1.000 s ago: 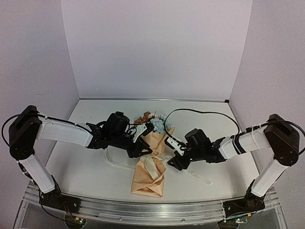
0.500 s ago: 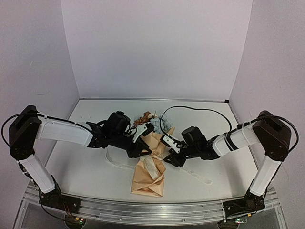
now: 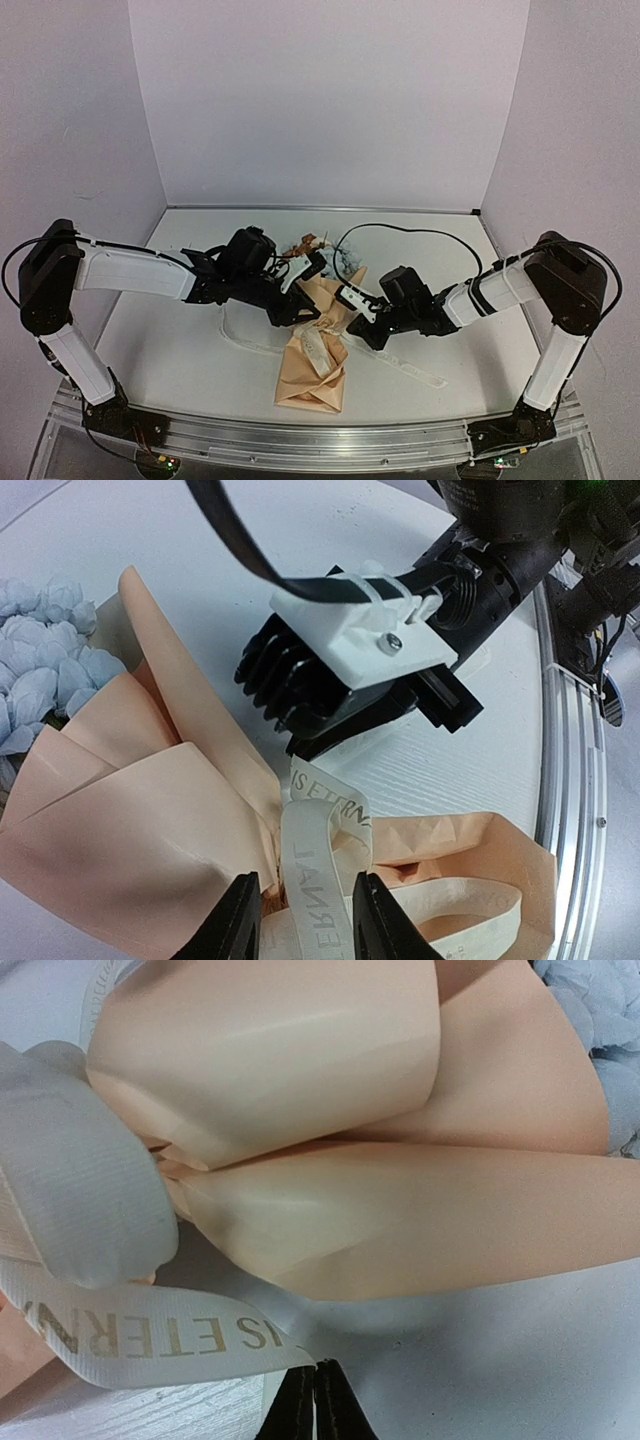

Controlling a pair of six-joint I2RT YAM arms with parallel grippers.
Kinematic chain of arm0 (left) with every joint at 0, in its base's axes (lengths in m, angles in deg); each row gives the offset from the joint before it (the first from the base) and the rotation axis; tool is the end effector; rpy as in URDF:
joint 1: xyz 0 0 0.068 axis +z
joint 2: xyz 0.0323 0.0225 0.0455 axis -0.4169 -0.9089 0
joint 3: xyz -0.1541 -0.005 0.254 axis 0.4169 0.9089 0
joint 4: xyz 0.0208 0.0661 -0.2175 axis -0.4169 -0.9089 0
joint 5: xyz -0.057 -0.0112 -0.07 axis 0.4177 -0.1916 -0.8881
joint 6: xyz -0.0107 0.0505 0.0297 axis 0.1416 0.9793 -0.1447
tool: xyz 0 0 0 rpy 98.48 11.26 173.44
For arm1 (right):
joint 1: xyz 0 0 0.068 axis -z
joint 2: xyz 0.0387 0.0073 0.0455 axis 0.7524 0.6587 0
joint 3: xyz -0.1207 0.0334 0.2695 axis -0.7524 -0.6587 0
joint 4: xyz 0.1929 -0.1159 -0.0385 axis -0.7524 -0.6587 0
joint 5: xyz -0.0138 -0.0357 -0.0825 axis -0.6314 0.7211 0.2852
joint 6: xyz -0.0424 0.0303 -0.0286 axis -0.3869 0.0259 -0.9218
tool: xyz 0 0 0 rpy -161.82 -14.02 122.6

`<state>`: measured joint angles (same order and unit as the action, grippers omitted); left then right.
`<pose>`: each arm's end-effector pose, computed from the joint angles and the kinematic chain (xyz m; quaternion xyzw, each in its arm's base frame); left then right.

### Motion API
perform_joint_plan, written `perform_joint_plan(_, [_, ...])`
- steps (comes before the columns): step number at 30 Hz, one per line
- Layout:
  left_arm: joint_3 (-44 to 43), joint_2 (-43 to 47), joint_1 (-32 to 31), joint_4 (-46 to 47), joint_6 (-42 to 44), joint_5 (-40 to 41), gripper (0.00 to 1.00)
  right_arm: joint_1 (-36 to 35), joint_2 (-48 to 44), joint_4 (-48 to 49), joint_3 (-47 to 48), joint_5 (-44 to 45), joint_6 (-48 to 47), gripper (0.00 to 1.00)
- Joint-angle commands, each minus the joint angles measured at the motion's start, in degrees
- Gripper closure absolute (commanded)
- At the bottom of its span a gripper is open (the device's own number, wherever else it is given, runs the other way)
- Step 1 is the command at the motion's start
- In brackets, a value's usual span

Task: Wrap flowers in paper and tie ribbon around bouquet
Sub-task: Cross the half-tied ribbon over the folded bouquet.

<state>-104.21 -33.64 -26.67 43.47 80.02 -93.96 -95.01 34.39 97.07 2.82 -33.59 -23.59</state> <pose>0.1980 -0.2738 0.2495 0.4898 0.7407 -0.3281 0.3221 0.2226 0.2513 0.1742 -0.5121 0.7421 0.2451 0.3563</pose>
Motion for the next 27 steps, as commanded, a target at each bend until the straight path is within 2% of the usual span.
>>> perform_joint_plan(1, [-2.87, -0.08, 0.23, -1.34, 1.49, -0.1, 0.67, 0.04, -1.4, 1.16, 0.43, -1.12, 1.8, 1.0])
perform_joint_plan(11, [-3.41, -0.23, 0.08, -3.74, 2.65, 0.63, 0.65, -0.01, -9.08, -0.08, -2.44, -0.37, 9.65, 1.0])
perform_joint_plan(16, [-3.95, -0.64, -0.08, -4.82, 3.63, 1.35, 0.65, -0.81, -12.28, -4.46, -2.11, -0.48, 12.26, 1.0])
perform_joint_plan(27, [-5.48, -2.34, -0.63, -6.12, 4.82, 1.77, 0.67, -5.14, -18.06, -20.49, 3.42, 0.82, 16.16, 1.0])
